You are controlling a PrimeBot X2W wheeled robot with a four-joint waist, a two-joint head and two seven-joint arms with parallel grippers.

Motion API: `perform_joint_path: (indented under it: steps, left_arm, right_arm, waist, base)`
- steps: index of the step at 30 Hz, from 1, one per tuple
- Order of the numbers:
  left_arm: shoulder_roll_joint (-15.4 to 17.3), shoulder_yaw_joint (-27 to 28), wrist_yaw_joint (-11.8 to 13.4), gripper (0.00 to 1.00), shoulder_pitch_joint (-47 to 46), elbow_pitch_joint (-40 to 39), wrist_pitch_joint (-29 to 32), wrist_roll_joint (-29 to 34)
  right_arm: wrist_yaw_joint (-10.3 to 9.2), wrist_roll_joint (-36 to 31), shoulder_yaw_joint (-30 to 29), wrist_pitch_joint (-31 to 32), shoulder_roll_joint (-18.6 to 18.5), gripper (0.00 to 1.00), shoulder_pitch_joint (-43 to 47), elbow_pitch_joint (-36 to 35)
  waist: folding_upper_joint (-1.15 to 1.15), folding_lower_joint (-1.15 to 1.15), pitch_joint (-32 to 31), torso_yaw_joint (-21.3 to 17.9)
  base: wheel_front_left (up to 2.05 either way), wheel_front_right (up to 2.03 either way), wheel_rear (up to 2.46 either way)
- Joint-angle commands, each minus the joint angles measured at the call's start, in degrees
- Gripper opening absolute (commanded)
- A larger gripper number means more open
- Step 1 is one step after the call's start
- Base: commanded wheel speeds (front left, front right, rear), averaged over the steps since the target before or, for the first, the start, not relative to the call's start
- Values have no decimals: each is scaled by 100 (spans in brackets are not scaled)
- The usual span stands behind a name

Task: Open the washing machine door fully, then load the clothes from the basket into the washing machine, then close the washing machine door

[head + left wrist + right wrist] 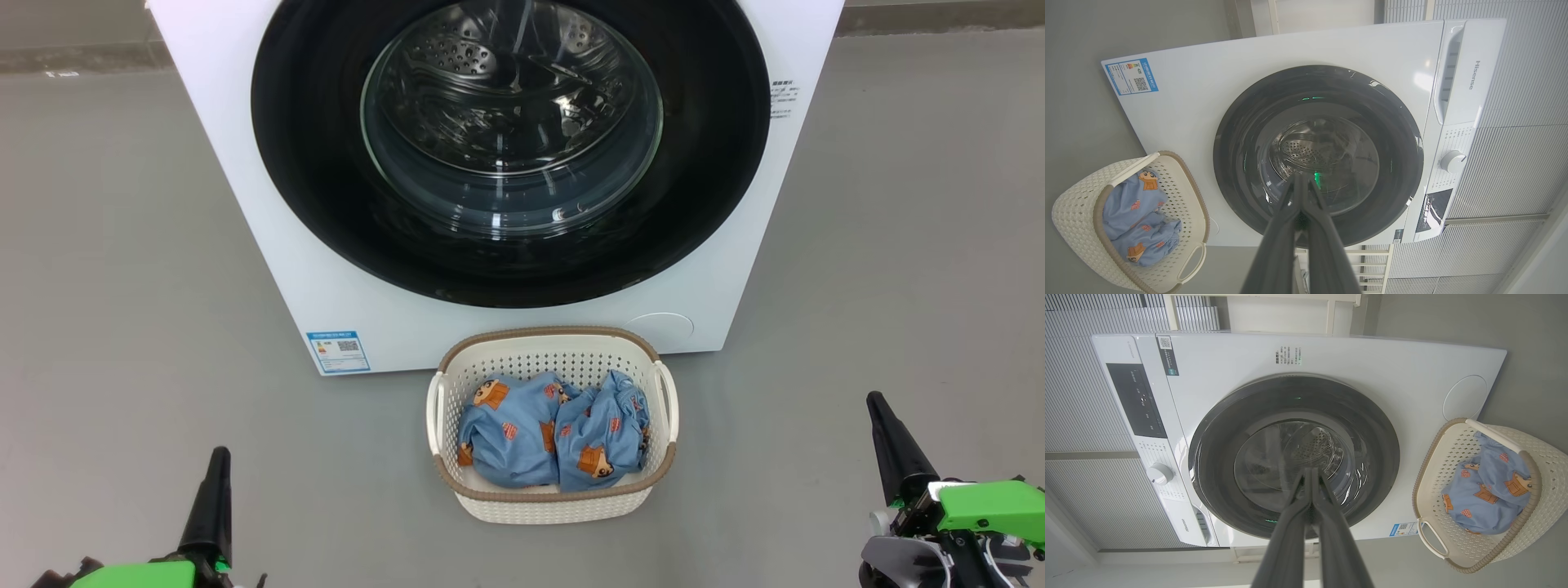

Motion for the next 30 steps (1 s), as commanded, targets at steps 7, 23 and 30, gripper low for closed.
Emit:
perform_joint_path:
  steps: [7, 23, 30]
  left_arm:
    - [54, 178, -40, 0, -176, -102, 35, -39]
    - [54, 178, -40, 0, -176, -102, 34, -39]
    - [54, 178, -40, 0, -176, -102, 34, -39]
  right_arm:
    - [33, -15, 107, 43, -48, 0, -250, -141]
    - [33, -14, 108, 42, -48, 0, -250, -141]
    - [33, -14, 108, 42, -48, 0, -250, -141]
  waist:
    - [0, 0, 0, 0]
    - [0, 0, 0, 0]
    - [0, 0, 0, 0]
  base:
    - [0, 0, 0]
    - [0, 0, 0]
    - [0, 0, 0]
